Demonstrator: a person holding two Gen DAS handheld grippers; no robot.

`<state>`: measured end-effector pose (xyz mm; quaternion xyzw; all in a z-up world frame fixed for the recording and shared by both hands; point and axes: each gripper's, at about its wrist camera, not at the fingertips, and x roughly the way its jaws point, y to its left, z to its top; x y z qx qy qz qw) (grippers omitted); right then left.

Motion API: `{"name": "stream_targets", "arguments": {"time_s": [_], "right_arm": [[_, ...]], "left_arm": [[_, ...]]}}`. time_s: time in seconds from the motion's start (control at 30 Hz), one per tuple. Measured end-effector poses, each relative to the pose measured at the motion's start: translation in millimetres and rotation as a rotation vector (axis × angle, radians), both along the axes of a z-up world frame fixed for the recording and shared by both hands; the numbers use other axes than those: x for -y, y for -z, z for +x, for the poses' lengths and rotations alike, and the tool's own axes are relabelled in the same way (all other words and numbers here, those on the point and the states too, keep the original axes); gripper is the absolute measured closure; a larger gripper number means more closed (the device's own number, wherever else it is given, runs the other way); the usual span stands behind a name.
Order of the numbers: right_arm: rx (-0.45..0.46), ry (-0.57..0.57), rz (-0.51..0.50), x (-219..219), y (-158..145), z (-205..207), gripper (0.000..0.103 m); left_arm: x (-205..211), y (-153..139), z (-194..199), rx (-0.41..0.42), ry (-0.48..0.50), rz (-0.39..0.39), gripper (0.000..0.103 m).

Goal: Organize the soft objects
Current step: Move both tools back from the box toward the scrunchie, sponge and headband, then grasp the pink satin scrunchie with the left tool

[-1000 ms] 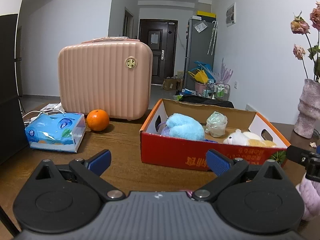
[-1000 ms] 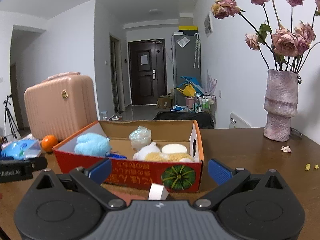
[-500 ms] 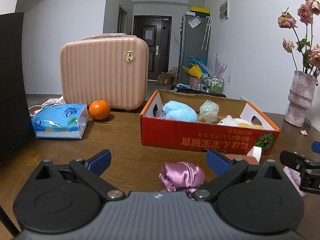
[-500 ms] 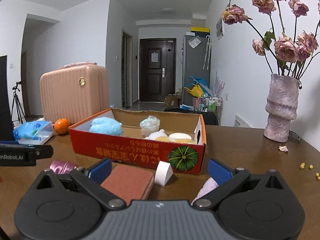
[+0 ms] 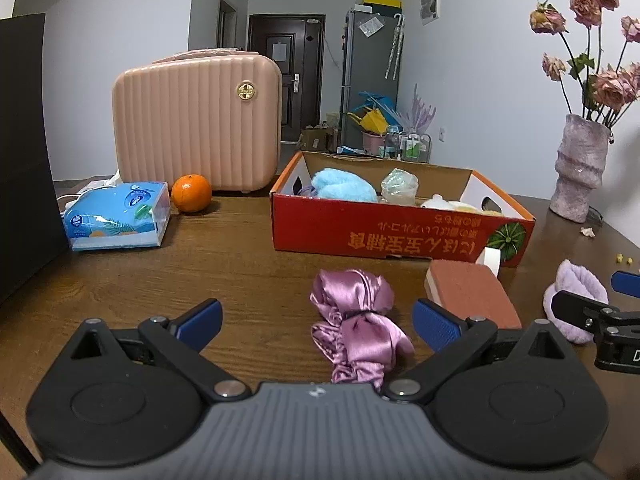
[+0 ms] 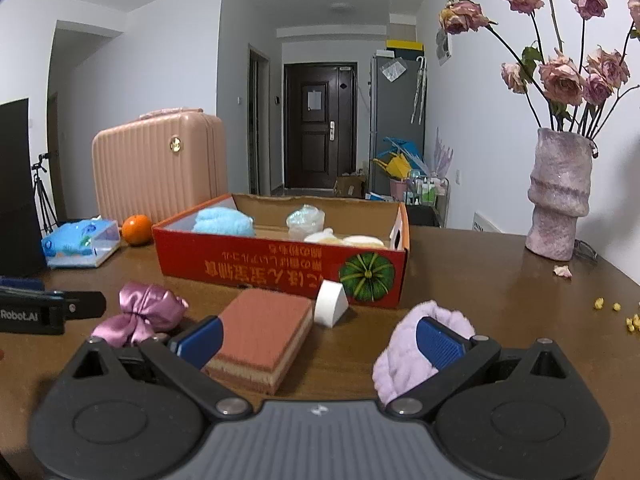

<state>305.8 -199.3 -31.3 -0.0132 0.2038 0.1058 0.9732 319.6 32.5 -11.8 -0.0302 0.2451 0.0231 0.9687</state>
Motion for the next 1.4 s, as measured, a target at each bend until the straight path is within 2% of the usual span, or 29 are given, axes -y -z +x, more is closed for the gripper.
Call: {"name": "stream_targets", "arguments": {"time_s": [0.53, 0.77, 1.17, 1.27, 1.4], "right_arm": [[-0.041, 0.022, -0.010, -1.3, 7.9, 7.1, 0.000], [-0.055, 0.040, -0.014, -1.3, 11.1, 11.5, 0.000], [-0.072, 0.065, -0.011, 0.5, 16.4, 19.1, 0.000], [-0.070, 0.066, -0.001, 1.5, 16.6, 20.4, 0.000], [-0.066, 0.064, 0.002, 1.5, 17.0, 21.0, 0.000]], "left_arm": [[7.5, 14.6, 11.9, -0.061, 0.017, 0.020, 0.000], [17.2, 21.4, 29.4, -0.080, 0.004, 0.055, 0.000], [20.2, 37.1, 68.5, -0.179, -0.028, 0.053, 0.001], [22.5, 38.8, 69.0, -0.186, -0.022, 0.065, 0.006], [22.5, 38.1, 67.6, -0.185, -0.006, 0.061, 0.026]]}}
